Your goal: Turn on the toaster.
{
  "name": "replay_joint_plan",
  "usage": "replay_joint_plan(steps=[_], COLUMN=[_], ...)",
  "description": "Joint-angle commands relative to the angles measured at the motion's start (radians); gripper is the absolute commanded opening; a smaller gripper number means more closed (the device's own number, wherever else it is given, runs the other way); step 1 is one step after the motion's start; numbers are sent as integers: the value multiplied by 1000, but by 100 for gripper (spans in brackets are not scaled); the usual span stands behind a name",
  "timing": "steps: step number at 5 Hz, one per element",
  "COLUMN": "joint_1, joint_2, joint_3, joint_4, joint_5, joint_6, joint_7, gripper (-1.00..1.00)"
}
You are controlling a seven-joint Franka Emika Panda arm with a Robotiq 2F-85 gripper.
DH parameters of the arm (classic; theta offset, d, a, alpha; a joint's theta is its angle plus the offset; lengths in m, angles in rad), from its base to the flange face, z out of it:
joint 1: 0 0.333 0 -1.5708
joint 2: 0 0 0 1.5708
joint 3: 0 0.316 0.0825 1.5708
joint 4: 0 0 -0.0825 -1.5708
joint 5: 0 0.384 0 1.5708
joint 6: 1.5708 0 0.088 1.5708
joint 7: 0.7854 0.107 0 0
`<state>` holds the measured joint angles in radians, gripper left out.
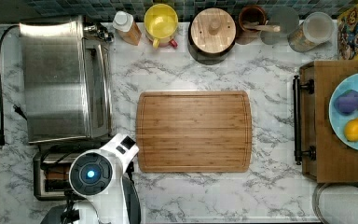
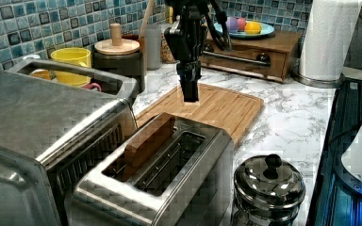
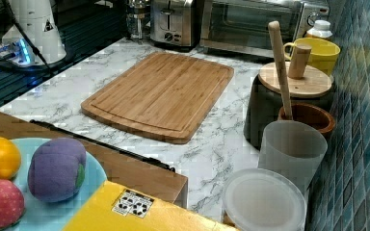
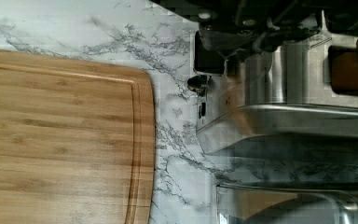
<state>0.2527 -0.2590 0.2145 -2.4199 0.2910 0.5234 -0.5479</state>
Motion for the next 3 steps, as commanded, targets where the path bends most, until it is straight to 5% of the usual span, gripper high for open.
replay_joint_plan(steps=[1,3], joint_1=[67,68], joint_2=[25,61], joint_3=[-30,-16], joint_4=[-60,-46], joint_5=[8,35], joint_6=[23,16], joint_7=[-30,-57], gripper=[-100,-100])
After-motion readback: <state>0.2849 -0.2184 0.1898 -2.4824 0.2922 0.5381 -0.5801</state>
